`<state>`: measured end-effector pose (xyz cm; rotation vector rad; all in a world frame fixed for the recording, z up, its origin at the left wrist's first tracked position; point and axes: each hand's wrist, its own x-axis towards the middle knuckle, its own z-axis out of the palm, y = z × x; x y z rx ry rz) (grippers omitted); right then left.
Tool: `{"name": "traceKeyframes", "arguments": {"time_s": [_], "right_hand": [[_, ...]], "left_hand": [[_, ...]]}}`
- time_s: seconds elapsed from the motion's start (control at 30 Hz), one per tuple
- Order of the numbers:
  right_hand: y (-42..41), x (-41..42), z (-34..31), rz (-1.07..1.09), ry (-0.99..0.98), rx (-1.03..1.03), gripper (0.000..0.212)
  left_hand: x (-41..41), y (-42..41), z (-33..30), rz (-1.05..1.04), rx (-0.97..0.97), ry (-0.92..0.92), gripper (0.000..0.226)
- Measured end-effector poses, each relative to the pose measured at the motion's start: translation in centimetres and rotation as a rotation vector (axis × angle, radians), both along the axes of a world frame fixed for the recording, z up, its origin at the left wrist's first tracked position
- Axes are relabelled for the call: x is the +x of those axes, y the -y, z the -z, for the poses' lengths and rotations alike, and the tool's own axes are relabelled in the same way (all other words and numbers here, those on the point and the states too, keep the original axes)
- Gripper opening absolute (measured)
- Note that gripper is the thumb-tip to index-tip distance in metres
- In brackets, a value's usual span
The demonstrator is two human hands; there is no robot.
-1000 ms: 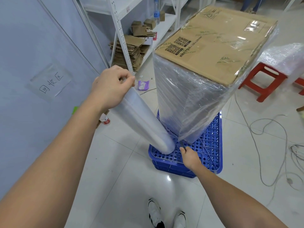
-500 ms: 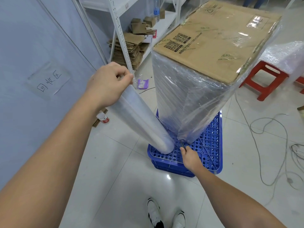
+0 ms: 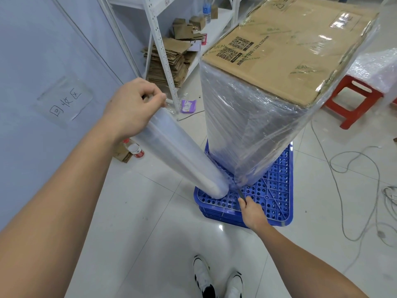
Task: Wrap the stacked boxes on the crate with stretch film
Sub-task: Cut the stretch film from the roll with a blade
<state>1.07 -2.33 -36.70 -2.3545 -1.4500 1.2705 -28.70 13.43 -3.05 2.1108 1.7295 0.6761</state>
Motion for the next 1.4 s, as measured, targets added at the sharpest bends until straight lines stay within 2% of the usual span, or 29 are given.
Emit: {"name": "traceKeyframes", "arguments": {"time_s": [0.13, 0.23, 0.33, 0.73, 0.97, 1.2, 1.4], "right_hand": [[-1.8, -0.9, -1.4, 0.012, -0.06, 0.083, 0.039], [-2.3, -0.7, -1.4, 0.04, -0.071, 0.064, 0.04], [-1.3, -0.1, -0.8, 0.025, -0.052, 0.015, 0.041], [3.3, 0.6, -1.1, 0.033, -0.06, 0.068, 0.033], [0.1, 0.3, -1.3, 0.028, -0.042, 0.091, 0.035], [-2.9, 0.4, -0.1, 0.029, -0.069, 0.037, 0.038], [-4.3, 0.0, -0.8, -0.003, -0.08, 0.112, 0.036]], "left_hand": [[0.2, -0.1, -0.1, 0.002, -0.005, 0.004, 0.028], [0.2, -0.2, -0.1, -0.004, -0.013, 0.015, 0.028], [-0.2, -0.1, 0.1, -0.004, -0.014, 0.017, 0.029], [0.2, 0.0, -0.2, 0.004, -0.024, 0.029, 0.024], [0.9, 0.1, 0.0, 0.015, 0.019, -0.009, 0.03], [0.8, 0.5, 0.0, 0.006, 0.021, -0.007, 0.022], [0.5, 0.9, -0.1, -0.008, 0.013, 0.008, 0.022]]}}
